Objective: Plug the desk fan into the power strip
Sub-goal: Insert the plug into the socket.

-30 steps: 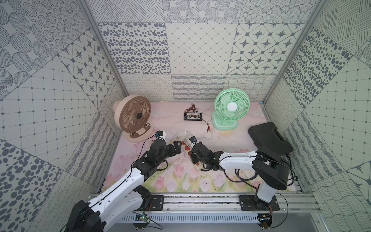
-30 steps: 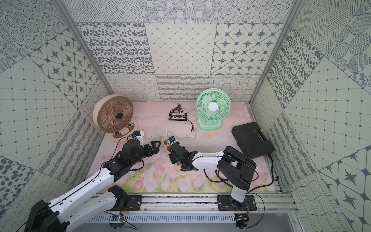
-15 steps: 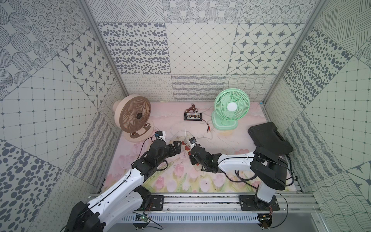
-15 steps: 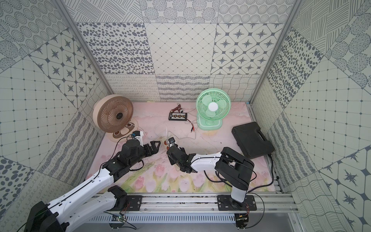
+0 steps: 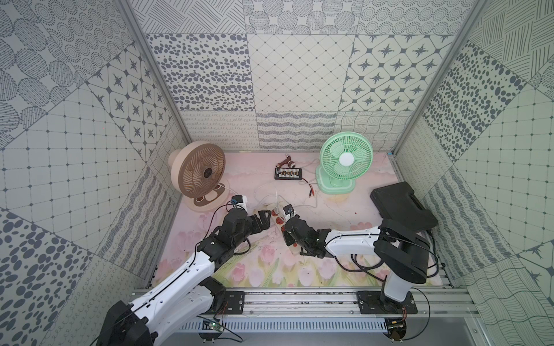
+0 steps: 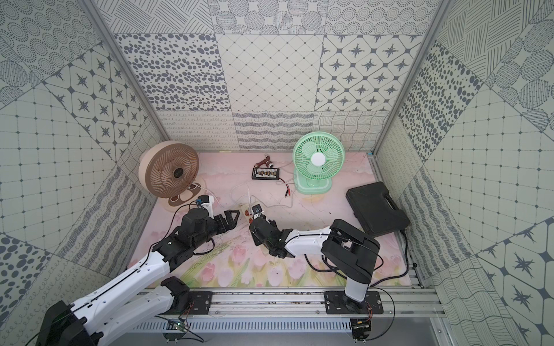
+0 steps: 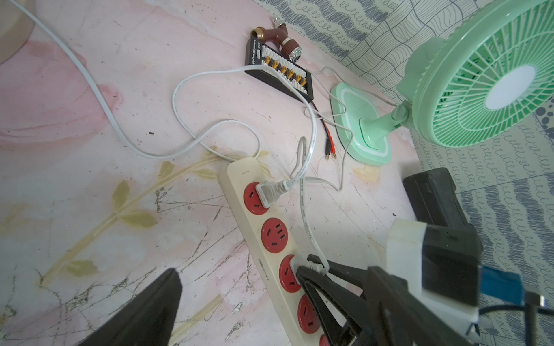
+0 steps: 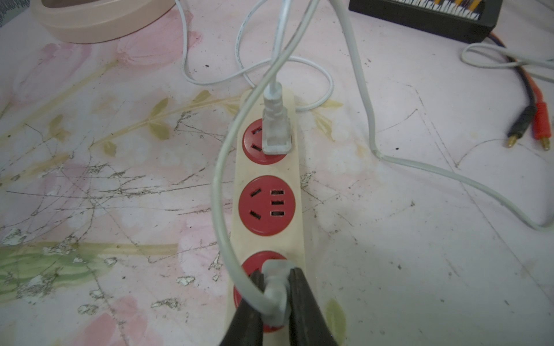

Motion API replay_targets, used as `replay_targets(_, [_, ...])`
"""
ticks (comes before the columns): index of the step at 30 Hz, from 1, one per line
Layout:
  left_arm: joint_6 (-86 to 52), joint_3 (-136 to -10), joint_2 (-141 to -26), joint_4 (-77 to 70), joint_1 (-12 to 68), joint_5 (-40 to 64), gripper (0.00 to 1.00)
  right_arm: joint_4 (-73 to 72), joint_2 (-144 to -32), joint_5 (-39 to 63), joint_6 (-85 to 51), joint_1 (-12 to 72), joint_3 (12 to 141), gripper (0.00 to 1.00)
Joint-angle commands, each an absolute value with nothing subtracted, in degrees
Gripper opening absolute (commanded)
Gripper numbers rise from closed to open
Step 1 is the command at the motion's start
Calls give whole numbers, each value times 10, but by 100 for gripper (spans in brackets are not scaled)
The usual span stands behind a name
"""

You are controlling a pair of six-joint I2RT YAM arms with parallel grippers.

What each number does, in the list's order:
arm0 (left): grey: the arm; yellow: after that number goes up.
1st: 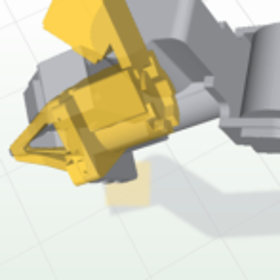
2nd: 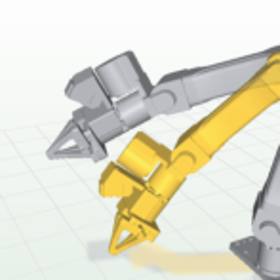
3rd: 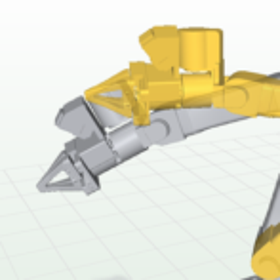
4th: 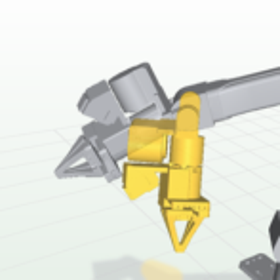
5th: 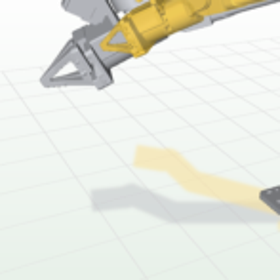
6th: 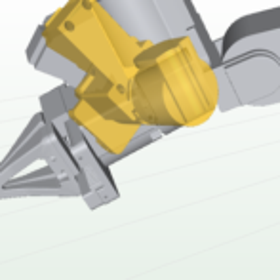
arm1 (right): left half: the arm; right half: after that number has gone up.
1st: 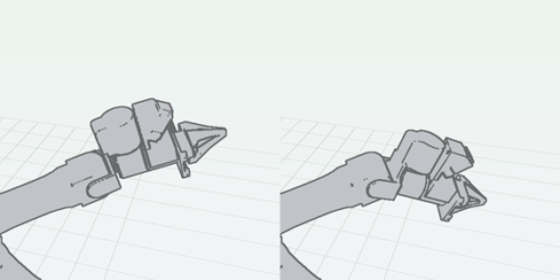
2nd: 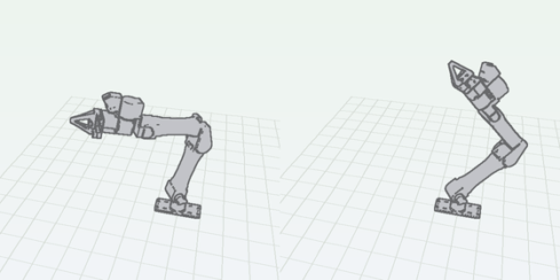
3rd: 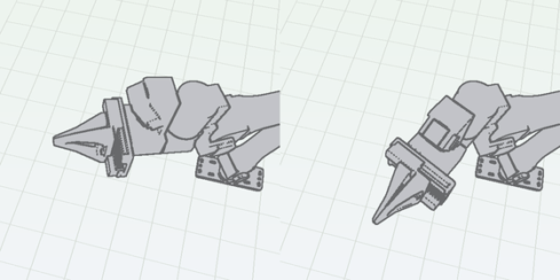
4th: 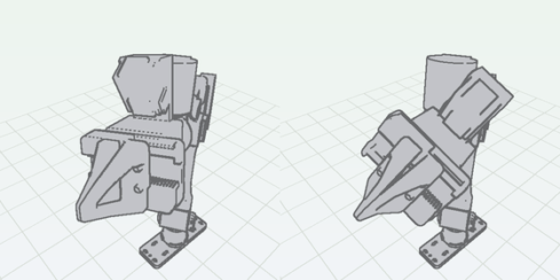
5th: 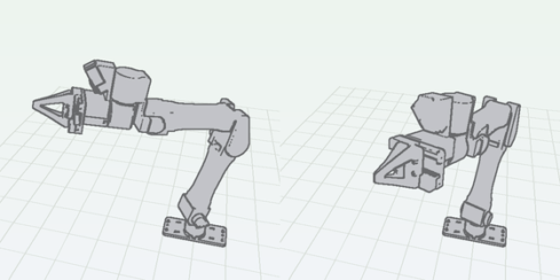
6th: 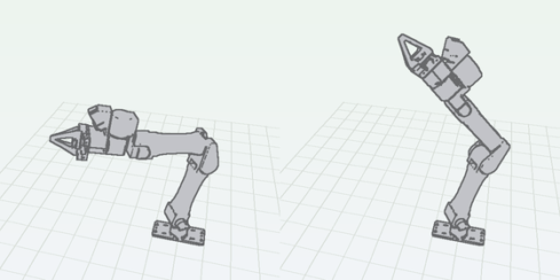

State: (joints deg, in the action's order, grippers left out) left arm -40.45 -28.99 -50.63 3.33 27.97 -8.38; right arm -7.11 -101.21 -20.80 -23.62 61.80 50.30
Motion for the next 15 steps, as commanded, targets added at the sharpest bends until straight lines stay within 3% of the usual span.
replay_targets(1, [-396, -287, -505, 28, 277, -86, 100, 100, -1056, -103, -255, 628, 480, 16])
replay_targets(5, [-396, -287, -503, 30, 277, -86, 99, 118, -1042, -106, -247, 627, 508, 25])
replay_targets(15, [-396, -286, -495, 32, 277, -84, 99, 145, -1003, -102, -234, 621, 552, 30])
